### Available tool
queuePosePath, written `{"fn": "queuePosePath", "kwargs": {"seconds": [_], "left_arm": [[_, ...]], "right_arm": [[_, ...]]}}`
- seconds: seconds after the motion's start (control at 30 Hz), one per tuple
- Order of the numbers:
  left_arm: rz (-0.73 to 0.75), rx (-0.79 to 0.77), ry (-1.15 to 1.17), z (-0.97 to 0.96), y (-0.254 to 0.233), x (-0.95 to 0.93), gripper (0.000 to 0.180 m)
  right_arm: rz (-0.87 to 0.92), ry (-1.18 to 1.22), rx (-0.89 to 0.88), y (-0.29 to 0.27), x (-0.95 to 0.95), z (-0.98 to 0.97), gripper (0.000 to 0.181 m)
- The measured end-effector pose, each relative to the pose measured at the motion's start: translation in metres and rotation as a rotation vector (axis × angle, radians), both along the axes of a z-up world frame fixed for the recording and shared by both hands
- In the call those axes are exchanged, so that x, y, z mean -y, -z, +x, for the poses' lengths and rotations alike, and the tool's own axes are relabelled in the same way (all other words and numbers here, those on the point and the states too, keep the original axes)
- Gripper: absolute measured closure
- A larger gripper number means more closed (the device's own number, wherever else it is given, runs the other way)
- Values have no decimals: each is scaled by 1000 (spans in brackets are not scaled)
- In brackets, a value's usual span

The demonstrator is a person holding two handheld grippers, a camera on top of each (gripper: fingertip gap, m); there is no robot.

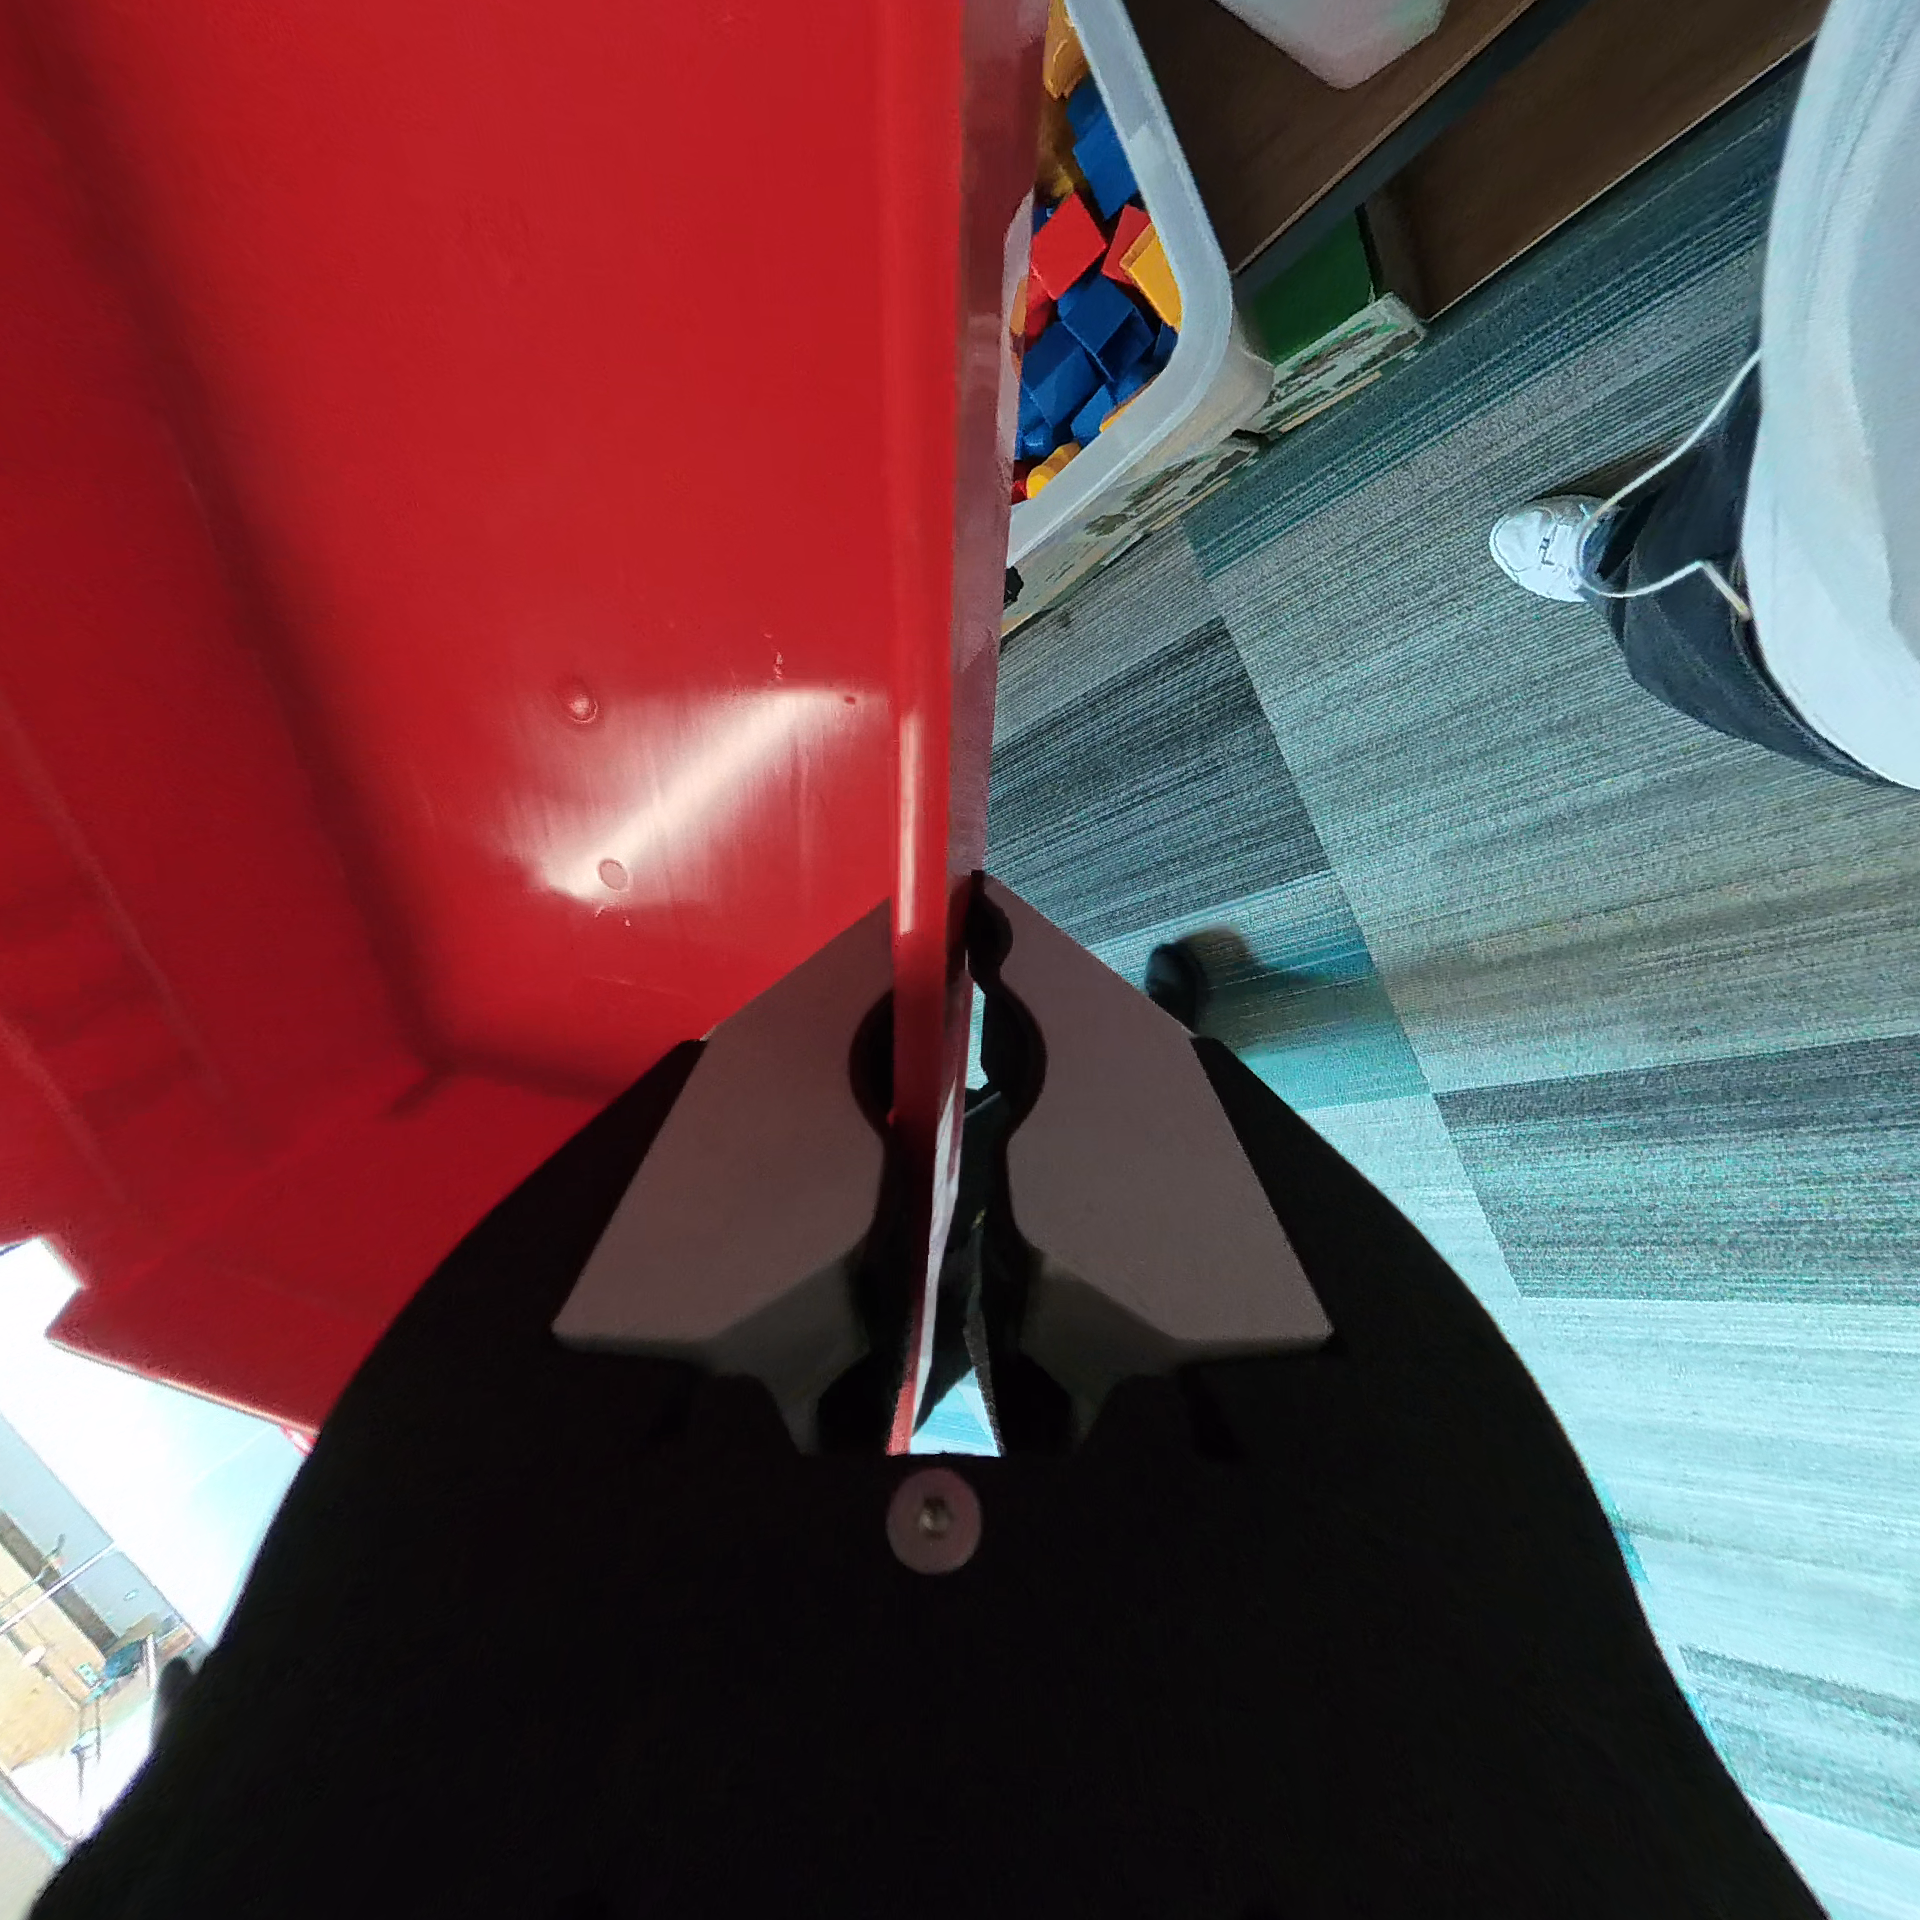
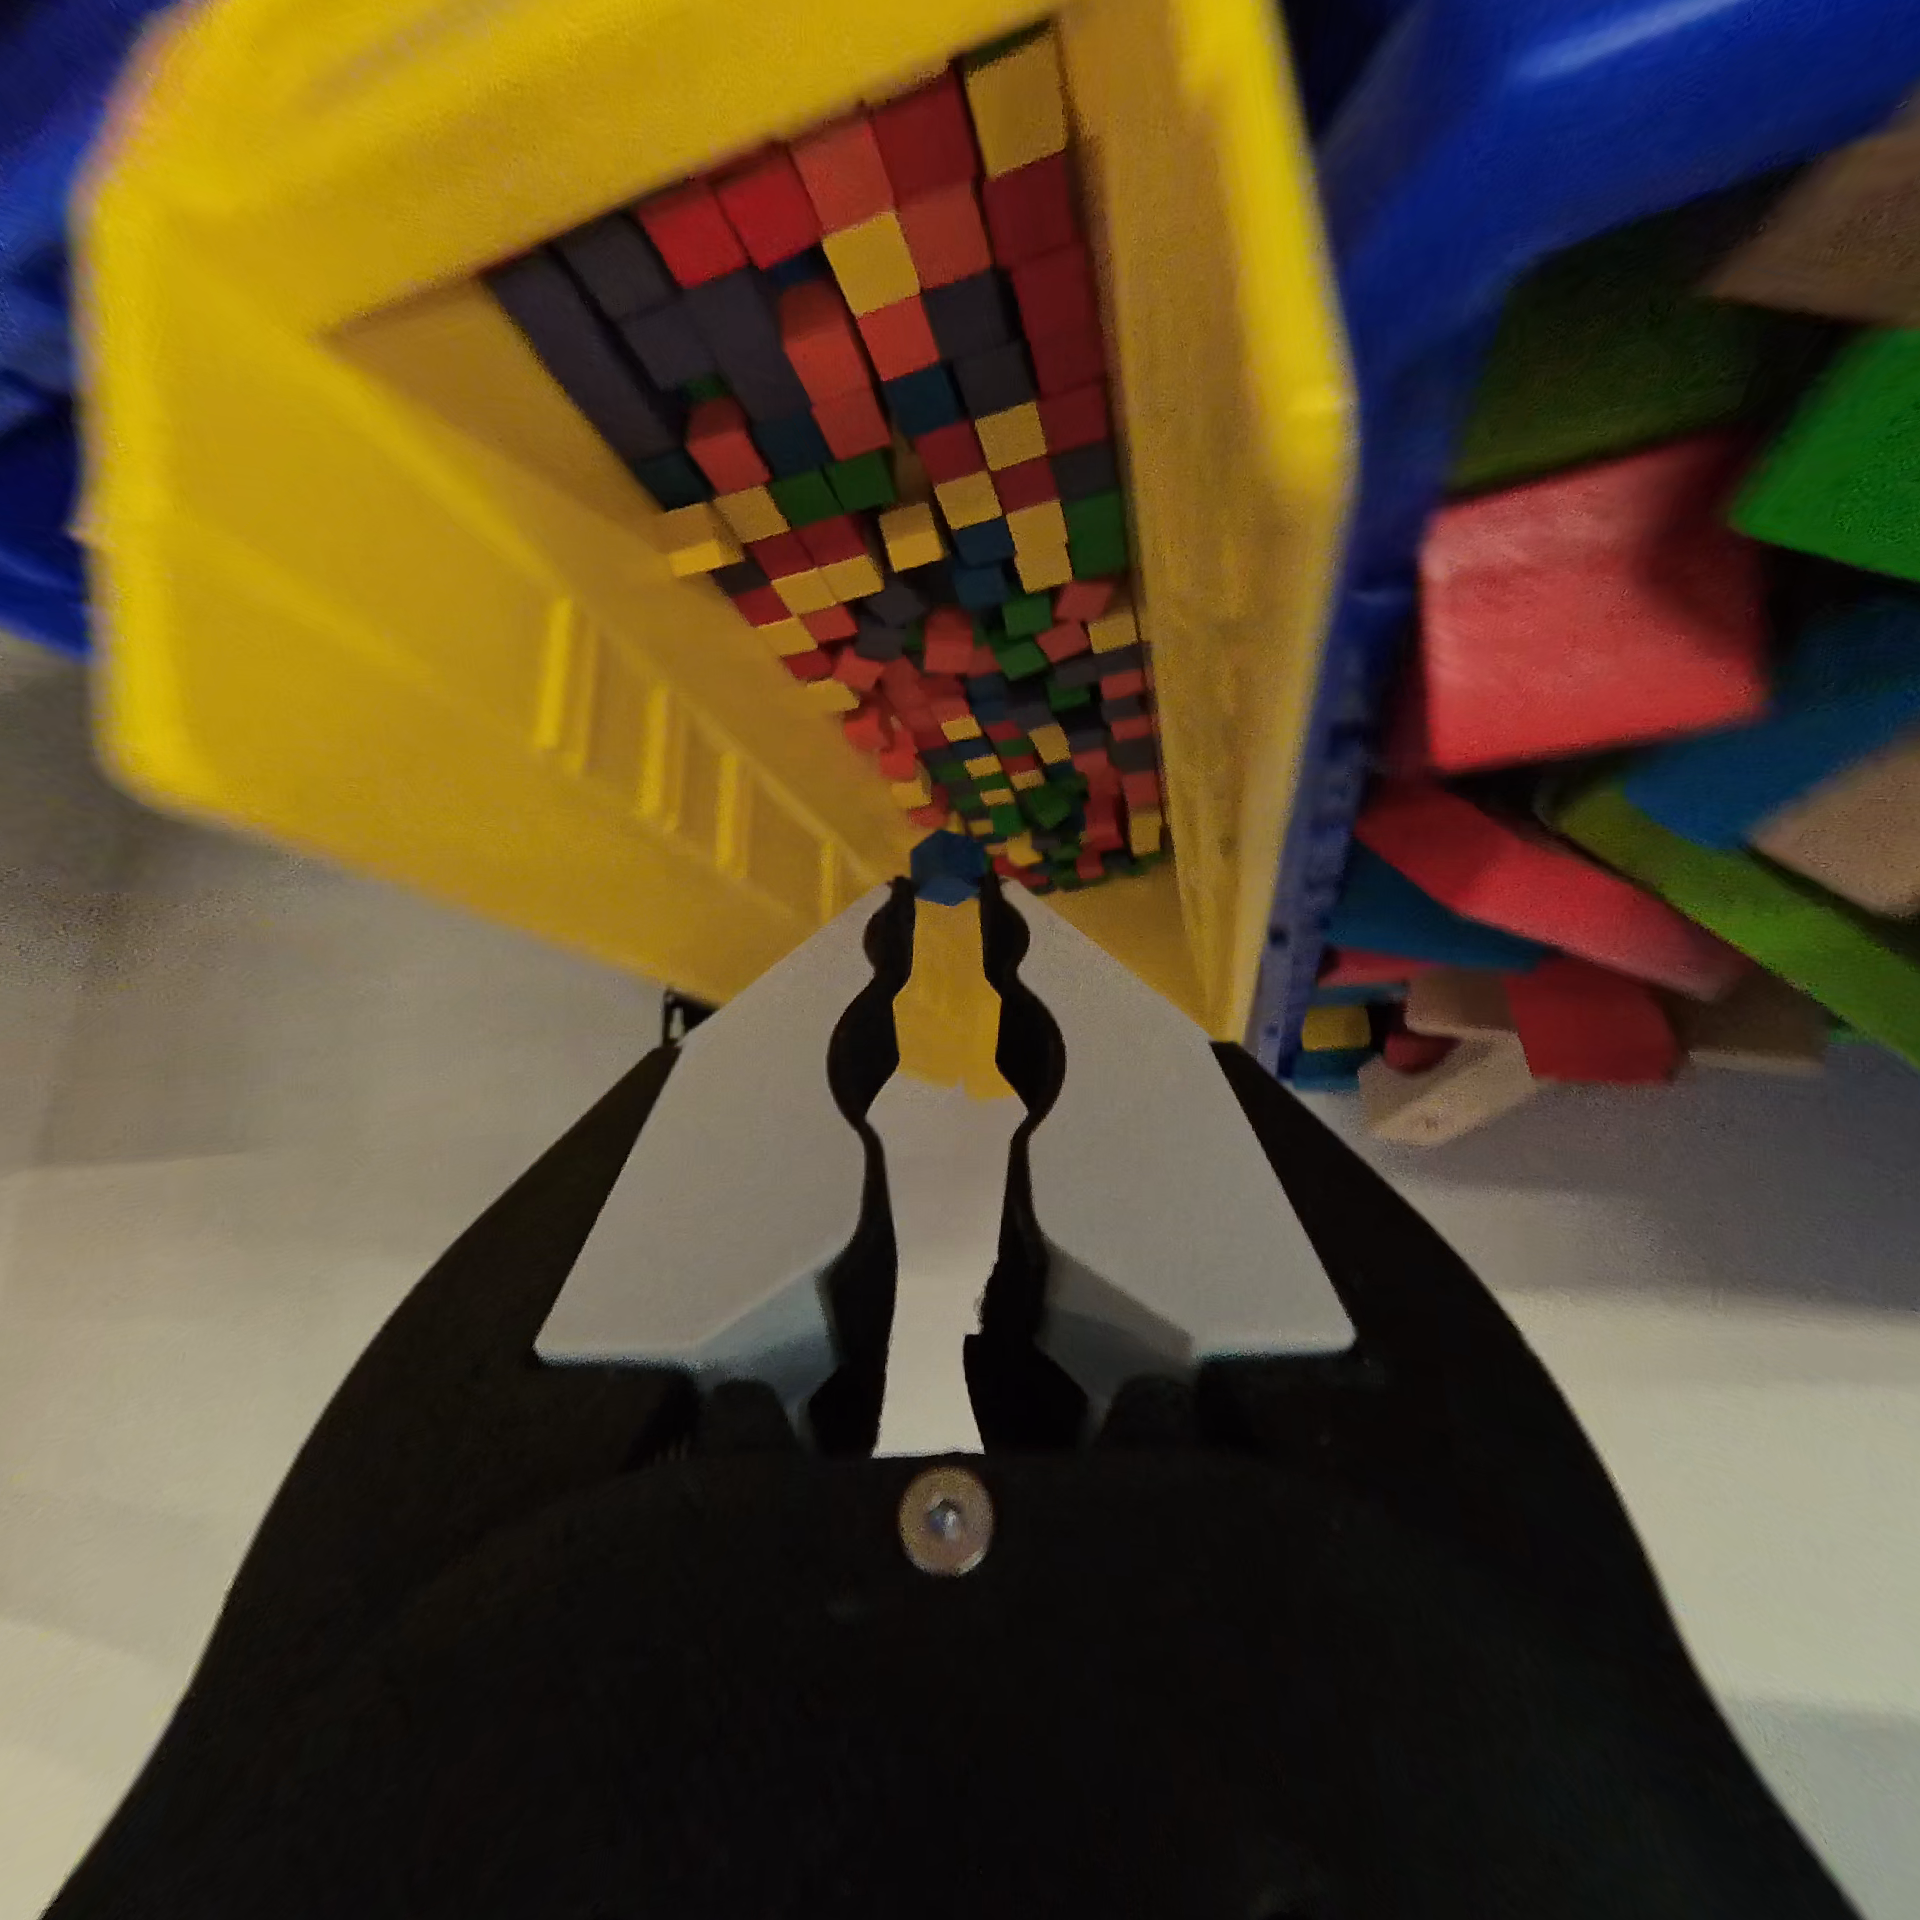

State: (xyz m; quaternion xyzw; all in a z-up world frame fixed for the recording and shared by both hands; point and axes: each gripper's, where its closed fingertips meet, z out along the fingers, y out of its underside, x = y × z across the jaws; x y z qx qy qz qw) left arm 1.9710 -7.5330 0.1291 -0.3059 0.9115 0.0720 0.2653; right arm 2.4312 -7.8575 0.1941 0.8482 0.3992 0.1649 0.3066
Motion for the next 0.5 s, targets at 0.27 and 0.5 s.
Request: {"fn": "queuePosePath", "kwargs": {"seconds": [0.27,0.5], "left_arm": [[-44,-28,30,17,19,-4,179],[-20,11,77,34,17,8,179]], "right_arm": [[272,-256,-48,-93,-137,-122,169],[350,-668,-451,-32,-257,-305,169]]}}
